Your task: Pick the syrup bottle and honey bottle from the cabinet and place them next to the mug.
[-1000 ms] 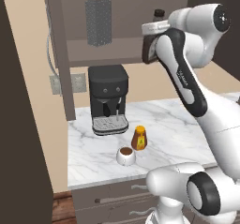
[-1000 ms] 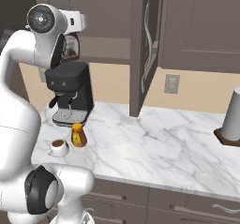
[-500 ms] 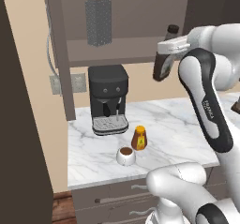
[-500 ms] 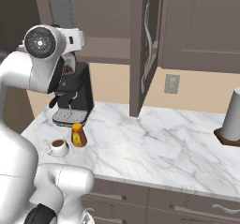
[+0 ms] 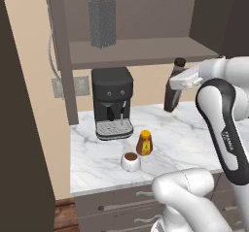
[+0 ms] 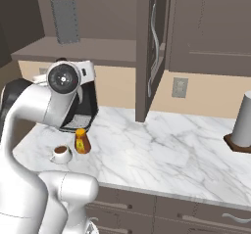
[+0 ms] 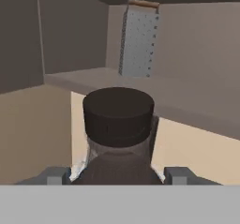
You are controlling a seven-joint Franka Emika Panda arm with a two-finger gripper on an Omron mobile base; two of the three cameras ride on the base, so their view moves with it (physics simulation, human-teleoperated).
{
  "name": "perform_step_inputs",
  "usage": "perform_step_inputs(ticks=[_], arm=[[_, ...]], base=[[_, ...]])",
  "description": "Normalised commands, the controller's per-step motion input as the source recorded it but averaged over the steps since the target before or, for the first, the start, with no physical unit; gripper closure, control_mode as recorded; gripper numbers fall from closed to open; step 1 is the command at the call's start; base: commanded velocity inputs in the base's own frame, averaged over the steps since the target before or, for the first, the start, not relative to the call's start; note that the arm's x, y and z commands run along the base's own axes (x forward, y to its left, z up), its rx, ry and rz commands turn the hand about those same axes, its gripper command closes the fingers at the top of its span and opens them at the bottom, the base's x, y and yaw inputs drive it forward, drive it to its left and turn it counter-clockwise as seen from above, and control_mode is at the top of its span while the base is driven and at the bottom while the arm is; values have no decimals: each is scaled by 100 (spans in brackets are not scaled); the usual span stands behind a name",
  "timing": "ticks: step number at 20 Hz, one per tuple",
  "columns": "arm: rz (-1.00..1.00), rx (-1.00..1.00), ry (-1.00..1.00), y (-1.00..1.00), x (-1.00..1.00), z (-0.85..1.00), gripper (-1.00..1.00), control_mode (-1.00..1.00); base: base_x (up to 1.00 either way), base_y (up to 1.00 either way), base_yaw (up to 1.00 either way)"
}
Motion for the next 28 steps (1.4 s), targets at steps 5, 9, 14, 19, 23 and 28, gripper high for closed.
perform_step_inputs(ticks=[5, 9, 14, 19, 23, 28], arm=[[9, -9, 7, 0, -1, -100, 100, -100], [14, -7, 12, 0, 3, -93, 100, -100], [21, -1, 10, 0, 35, -57, 100, -100], [21, 0, 3, 0, 42, -32, 100, -100], [14, 3, 0, -3, 28, -27, 100, -100], [7, 3, 0, -16, 25, -13, 100, -100]], base=[[0, 0, 0], [0, 0, 0], [0, 0, 0], [0, 0, 0], [0, 0, 0], [0, 0, 0]])
